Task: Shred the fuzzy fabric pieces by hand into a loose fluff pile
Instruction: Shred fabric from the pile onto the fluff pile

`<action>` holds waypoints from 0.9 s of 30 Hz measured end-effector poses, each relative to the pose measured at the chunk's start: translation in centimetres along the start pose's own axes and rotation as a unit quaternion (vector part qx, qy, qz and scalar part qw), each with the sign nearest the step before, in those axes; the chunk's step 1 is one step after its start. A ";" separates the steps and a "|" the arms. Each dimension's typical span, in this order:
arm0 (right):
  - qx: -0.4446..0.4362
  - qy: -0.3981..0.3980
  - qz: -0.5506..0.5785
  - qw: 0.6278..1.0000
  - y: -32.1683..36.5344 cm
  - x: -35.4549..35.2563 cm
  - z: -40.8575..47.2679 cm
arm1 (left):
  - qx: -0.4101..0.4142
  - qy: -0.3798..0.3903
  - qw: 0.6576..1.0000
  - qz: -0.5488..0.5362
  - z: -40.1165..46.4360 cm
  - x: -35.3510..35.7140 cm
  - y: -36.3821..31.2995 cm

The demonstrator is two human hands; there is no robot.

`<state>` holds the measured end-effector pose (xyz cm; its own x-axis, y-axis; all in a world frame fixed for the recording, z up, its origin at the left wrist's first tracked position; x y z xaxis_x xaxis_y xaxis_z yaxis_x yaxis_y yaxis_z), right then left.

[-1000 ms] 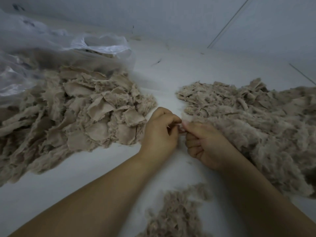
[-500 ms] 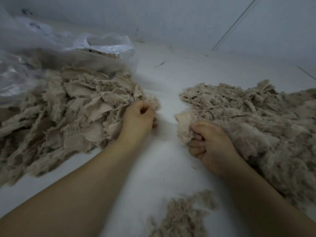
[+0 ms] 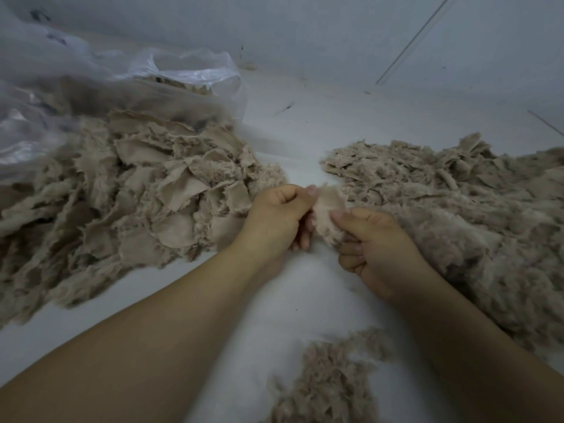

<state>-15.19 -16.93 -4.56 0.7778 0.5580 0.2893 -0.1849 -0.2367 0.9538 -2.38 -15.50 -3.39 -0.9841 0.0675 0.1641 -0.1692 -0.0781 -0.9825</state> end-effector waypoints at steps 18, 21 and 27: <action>-0.060 -0.043 0.071 0.995 0.1 -1.0 0.4 | -0.147 0.577 0.759 0.263 -3.9 4.8 0.6; -0.073 -0.040 0.057 0.995 0.2 -1.0 0.3 | -0.169 0.380 0.896 0.153 -1.7 3.1 0.5; -0.047 -0.049 0.052 0.996 0.1 -0.8 0.3 | -0.132 0.113 0.985 -0.010 0.2 1.0 1.5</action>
<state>-15.68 -17.65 -4.70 0.8052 0.4533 0.3824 -0.3197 -0.2112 0.9237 -3.61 -15.78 -4.67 -0.9385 0.2893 0.1885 -0.1385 0.1846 -0.9730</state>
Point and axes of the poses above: each hand's wrist, its own z-axis towards the middle knuckle, its own x-axis out of the palm, y = z × x, the point moved 7 cm from there along z, towards the middle knuckle, and after that the axes turned 12 degrees about y, right-handed, at the moved point
